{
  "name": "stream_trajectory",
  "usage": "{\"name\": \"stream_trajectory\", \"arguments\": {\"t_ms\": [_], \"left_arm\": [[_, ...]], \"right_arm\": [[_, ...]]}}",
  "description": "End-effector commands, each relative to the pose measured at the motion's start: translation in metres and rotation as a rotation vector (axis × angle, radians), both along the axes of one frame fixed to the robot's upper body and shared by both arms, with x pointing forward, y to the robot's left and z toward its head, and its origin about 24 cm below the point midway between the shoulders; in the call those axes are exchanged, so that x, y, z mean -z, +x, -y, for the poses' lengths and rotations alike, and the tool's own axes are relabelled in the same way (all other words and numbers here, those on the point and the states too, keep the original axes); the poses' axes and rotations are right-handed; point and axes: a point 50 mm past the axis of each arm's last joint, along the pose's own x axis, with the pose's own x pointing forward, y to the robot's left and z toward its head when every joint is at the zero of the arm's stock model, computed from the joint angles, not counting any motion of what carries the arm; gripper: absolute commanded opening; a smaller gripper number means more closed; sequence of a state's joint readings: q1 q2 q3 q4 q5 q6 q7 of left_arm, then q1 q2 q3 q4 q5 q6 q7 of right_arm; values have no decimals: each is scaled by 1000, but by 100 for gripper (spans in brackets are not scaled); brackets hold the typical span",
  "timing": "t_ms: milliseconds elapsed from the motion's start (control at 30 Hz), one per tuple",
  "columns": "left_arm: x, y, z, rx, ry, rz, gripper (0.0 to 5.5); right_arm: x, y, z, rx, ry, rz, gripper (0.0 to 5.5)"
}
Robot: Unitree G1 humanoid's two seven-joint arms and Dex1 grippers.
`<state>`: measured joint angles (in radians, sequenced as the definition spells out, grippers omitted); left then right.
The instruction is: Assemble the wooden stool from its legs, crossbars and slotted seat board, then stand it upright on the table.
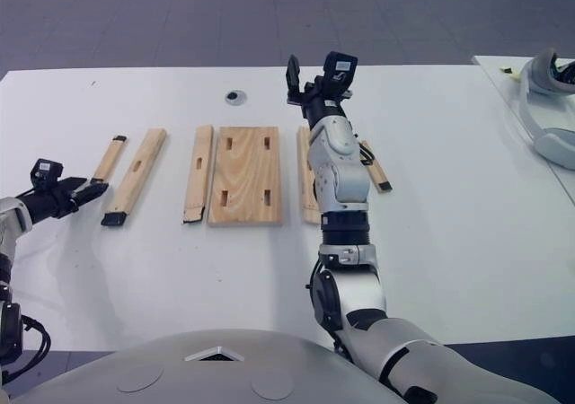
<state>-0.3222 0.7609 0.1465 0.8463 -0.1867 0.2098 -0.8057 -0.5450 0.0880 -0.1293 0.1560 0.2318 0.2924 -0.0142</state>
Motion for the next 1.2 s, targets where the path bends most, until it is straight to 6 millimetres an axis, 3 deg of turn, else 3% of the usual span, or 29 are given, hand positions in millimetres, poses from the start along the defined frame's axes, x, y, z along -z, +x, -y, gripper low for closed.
{"name": "stream_trajectory", "arguments": {"t_ms": [33, 300, 467, 500, 600, 667, 767, 867, 967, 1200], "left_arm": [[30, -18, -4, -78, 31, -151, 257], [36, -12, 8, 25, 47, -174, 136], [30, -9, 8, 35, 59, -128, 128], [17, 0, 6, 29, 66, -45, 128], [-55, 33, 7, 58, 113, 322, 128], [-103, 44, 25, 136, 108, 531, 128], [-141, 48, 61, 288, 71, 707, 128], [-147, 42, 108, 484, 18, 747, 128], [-149, 36, 139, 608, -26, 762, 128], [-157, 32, 170, 698, -80, 773, 128]], "right_arm": [[-5, 0, 2, 14, -5, 17, 406], [-3, 0, 5, 37, -13, 2, 406], [-3, 0, 3, 20, -5, 0, 406], [-5, 0, 1, 1, 2, 4, 406], [-23, 2, -10, -118, 30, 36, 406], [-41, 3, -23, -242, 115, 34, 406], [-64, -1, -44, -474, 392, -23, 406], [-90, -6, -60, -731, 686, -87, 406], [-97, -10, -71, -848, 805, -157, 406], [-91, -16, -88, -898, 829, -248, 406]]}}
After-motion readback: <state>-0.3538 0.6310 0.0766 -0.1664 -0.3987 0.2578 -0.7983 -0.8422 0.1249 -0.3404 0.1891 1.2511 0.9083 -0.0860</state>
